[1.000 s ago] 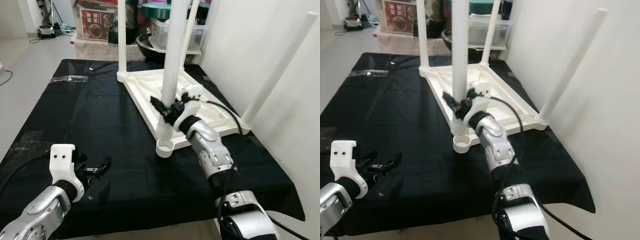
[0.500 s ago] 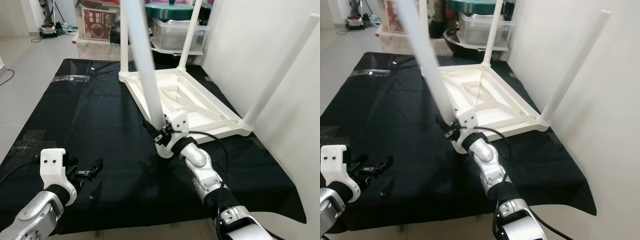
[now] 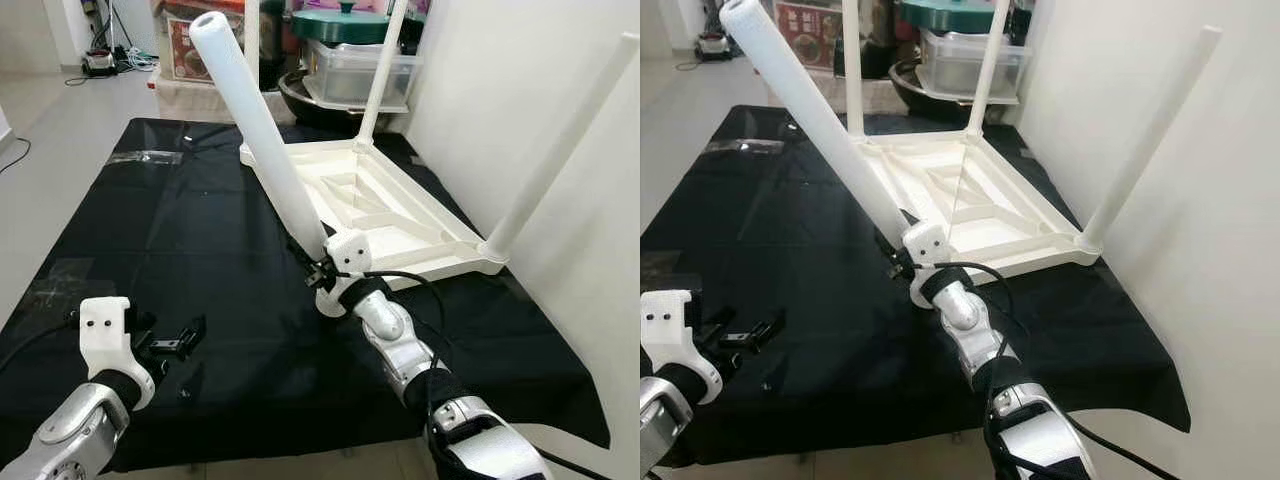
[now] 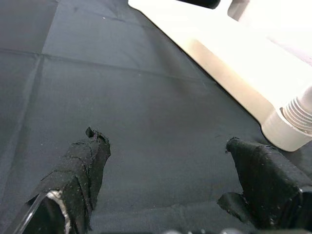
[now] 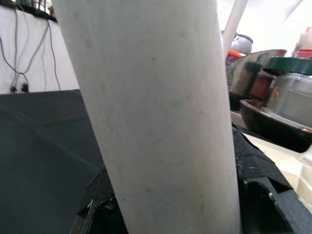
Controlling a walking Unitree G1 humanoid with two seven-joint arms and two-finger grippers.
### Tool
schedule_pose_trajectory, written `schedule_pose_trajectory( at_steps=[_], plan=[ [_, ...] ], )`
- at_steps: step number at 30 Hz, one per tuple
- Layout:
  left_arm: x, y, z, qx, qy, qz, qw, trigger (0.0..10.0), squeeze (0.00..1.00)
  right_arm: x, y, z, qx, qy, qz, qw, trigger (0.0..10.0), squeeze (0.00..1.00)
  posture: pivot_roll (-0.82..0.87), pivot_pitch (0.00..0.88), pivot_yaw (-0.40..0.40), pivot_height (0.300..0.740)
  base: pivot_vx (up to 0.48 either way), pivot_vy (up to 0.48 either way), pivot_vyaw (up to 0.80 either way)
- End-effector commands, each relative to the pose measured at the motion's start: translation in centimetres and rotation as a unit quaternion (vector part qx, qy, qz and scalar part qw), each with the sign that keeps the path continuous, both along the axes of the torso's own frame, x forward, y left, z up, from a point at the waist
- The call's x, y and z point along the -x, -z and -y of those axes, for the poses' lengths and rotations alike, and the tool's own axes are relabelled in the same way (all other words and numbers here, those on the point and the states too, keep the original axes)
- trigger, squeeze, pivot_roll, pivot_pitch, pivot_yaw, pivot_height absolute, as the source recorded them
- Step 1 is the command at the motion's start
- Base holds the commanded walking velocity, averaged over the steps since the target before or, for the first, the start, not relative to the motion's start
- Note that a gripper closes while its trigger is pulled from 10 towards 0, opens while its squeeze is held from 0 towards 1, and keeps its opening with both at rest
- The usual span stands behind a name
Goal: Building children table
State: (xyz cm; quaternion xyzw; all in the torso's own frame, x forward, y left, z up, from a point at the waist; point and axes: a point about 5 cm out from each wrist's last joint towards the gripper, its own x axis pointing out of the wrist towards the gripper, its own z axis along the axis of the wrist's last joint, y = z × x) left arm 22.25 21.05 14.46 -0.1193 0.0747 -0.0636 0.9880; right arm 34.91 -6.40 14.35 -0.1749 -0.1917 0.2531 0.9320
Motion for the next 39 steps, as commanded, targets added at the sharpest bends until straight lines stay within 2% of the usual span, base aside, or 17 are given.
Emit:
schedule_pose_trajectory(
  at_steps=[1, 2, 5, 10, 11, 19, 21, 24, 26, 28, 30, 39],
  plan=[
    [0.1, 0.1, 0.0, -0.003, -0.003, 0.002, 1.0, 10.0, 0.0, -0.2, -0.5, 0.3, 0.002, 0.006, 0.02, 1.0, 10.0, 0.0, 0.19, 0.0, -0.141, 0.74, 0.0, 0.0, 0.0],
    [0.1, 0.1, 0.0, -0.003, -0.004, 0.003, 1.0, 10.0, 0.0, -0.2, -0.4, 0.4, 0.015, 0.011, 0.027, 0.999, 10.0, 0.0, 0.19, 0.0, -0.14, 0.74, 0.0, 0.0, 0.0],
    [0.1, 0.1, 0.1, -0.002, -0.003, 0.004, 1.0, 10.0, 0.0, -0.3, -0.3, 0.5, 0.013, 0.015, 0.021, 1.0, 10.0, 0.0, 0.19, 0.0, -0.142, 0.74, 0.0, 0.0, 0.0],
    [0.1, 0.1, 0.1, -0.002, -0.004, 0.003, 1.0, 10.0, 0.0, -0.4, 0.5, 0.3, -0.007, 0.016, -0.015, 1.0, 10.0, 0.0, 0.19, 0.0, -0.143, 0.74, 0.0, 0.0, 0.0],
    [0.1, 0.1, 0.1, -0.002, -0.004, 0.003, 1.0, 10.0, 0.0, -0.2, 0.9, 0.0, -0.024, 0.014, -0.033, 0.999, 10.0, 0.0, 0.19, 0.0, -0.142, 0.74, 0.0, 0.0, 0.0],
    [0.1, 0.2, 0.1, -0.002, -0.003, 0.003, 1.0, 10.0, 0.0, 0.2, 1.8, -0.8, -0.053, 0.006, -0.065, 0.996, 10.0, 0.0, 0.19, 0.0, -0.143, 0.74, 0.0, 0.0, 0.0],
    [0.1, 0.2, 0.0, -0.002, -0.004, 0.002, 1.0, 10.0, 0.0, 0.6, 2.9, -1.9, -0.131, 0.005, -0.138, 0.982, 10.0, 0.0, 0.19, 0.0, -0.139, 0.74, 0.0, 0.0, 0.0],
    [0.0, 0.3, 0.0, -0.002, -0.005, 0.001, 1.0, 10.0, 0.0, 1.0, 3.2, -2.5, -0.156, -0.003, -0.157, 0.975, 10.0, 0.0, 0.18, 0.0, -0.133, 0.74, 0.0, 0.0, 0.0],
    [-0.1, 0.4, 0.0, -0.001, -0.003, 0.0, 1.0, 10.0, 0.0, 1.4, 3.7, -3.0, -0.188, -0.012, -0.187, 0.964, 10.0, 0.0, 0.17, 0.0, -0.128, 0.74, 0.0, 0.0, 0.0],
    [-0.1, 0.4, 0.0, -0.001, -0.003, 0.0, 1.0, 10.0, 0.0, 1.4, 3.7, -3.0, -0.188, -0.012, -0.187, 0.964, 10.0, 0.0, 0.17, 0.0, -0.128, 0.74, 0.0, 0.0, 0.0],
    [-0.1, 0.4, 0.0, -0.001, -0.003, 0.0, 1.0, 10.0, 0.0, 1.4, 4.1, -3.0, -0.201, -0.014, -0.207, 0.957, 10.0, 0.0, 0.17, 0.0, -0.129, 0.74, 0.0, 0.0, 0.0],
    [-0.1, 0.4, -0.2, -0.003, -0.007, 0.0, 1.0, 10.0, 0.0, 2.0, 4.8, -2.5, -0.152, -0.063, -0.208, 0.964, 10.0, 0.0, 0.17, 0.0, -0.129, 0.74, 0.0, 0.0, 0.0]
  ],
)
